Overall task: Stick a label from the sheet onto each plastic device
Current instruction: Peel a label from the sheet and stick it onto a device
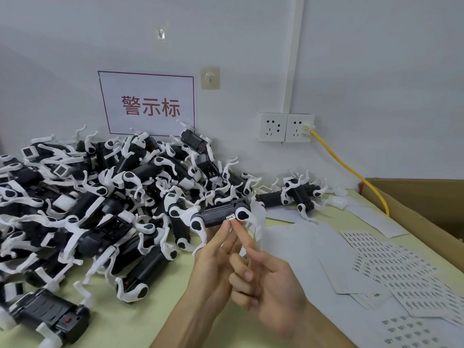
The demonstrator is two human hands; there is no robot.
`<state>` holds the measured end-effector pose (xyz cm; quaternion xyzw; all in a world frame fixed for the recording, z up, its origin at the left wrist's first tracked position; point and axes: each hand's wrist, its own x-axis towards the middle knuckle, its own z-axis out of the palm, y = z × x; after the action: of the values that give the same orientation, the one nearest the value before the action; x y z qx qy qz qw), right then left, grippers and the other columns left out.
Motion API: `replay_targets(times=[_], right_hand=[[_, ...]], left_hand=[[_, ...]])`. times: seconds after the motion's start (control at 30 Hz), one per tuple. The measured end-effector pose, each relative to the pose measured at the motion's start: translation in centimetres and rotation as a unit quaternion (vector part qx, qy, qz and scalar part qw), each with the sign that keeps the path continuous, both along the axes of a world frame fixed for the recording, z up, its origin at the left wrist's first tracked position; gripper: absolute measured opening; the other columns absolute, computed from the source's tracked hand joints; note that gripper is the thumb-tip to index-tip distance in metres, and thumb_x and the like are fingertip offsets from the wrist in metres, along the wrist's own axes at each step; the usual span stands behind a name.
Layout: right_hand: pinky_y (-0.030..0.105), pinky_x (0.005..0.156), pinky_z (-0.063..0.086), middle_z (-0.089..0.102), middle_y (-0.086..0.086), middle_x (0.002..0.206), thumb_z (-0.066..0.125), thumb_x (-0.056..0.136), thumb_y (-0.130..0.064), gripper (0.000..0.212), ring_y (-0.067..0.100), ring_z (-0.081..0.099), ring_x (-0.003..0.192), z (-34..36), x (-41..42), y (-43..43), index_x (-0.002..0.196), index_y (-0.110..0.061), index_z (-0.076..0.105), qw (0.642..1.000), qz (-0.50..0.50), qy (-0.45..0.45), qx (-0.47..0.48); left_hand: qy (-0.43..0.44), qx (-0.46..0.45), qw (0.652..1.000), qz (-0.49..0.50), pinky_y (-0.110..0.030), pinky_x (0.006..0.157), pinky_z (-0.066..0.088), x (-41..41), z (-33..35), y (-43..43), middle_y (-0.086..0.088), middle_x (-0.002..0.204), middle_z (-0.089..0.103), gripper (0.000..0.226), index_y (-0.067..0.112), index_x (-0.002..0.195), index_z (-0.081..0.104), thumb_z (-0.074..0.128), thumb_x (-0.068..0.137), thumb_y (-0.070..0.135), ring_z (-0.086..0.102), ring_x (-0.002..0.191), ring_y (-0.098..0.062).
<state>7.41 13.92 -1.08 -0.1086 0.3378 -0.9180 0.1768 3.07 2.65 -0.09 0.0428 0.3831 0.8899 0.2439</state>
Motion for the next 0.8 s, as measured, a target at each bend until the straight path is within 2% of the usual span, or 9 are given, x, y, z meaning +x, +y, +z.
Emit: replay_targets(times=[0.07,0.23,0.37,0.5,0.8], right_hand=[[0.025,0.046,0.019,0.035,0.0,0.063,0.047,0.095,-0.021,0.047,0.013,0.018,0.051,-0.08,0.04,-0.1,0.136,-0.038,0.06,1.0,0.002,-0.002,0.001],[0.025,0.047,0.019,0.035,0.0,0.062,0.045,0.096,-0.022,0.046,0.012,0.02,0.051,-0.15,0.04,-0.19,0.137,-0.039,0.058,1.0,0.007,-0.008,0.004],[0.025,0.047,0.019,0.035,0.0,0.063,0.044,0.097,-0.022,0.046,0.011,0.026,0.05,-0.09,0.06,-0.12,0.138,-0.04,0.058,1.0,0.009,-0.006,0.009],[0.024,0.047,0.02,0.035,0.0,0.063,0.047,0.096,-0.024,0.046,0.012,0.026,0.05,-0.01,0.09,-0.11,0.137,-0.04,0.058,1.0,0.007,-0.009,0.008],[0.025,0.046,0.02,0.034,0.002,0.063,0.048,0.095,-0.023,0.045,0.012,0.027,0.049,-0.06,0.09,-0.32,0.136,-0.038,0.06,1.0,0.0,-0.021,0.008]], left_hand=[[-0.01,0.015,1.0,0.016,-0.039,0.1,0.048,-0.07,-0.05,0.09,-0.004,0.103,0.072,0.058,0.005,0.125,0.065,0.071,0.08,0.042,0.059,0.107,-0.024],[-0.019,0.019,0.999,0.029,-0.039,0.099,0.05,-0.15,-0.19,0.08,-0.005,0.1,0.074,0.047,0.006,0.114,0.067,0.071,0.082,0.04,0.059,0.111,-0.026],[-0.026,0.026,0.999,0.029,-0.043,0.108,0.046,-0.3,-0.35,0.11,-0.005,0.102,0.073,0.053,0.005,0.12,0.064,0.072,0.081,0.04,0.057,0.115,-0.027],[-0.038,0.033,0.998,0.03,-0.04,0.096,0.052,-0.34,-0.27,0.22,-0.004,0.097,0.073,0.049,0.006,0.115,0.065,0.072,0.08,0.039,0.059,0.111,-0.026],[-0.044,0.041,0.997,0.05,-0.036,0.074,0.057,-0.26,-0.03,0.17,-0.003,0.087,0.073,0.034,0.01,0.095,0.063,0.075,0.074,0.034,0.065,0.085,-0.023]])
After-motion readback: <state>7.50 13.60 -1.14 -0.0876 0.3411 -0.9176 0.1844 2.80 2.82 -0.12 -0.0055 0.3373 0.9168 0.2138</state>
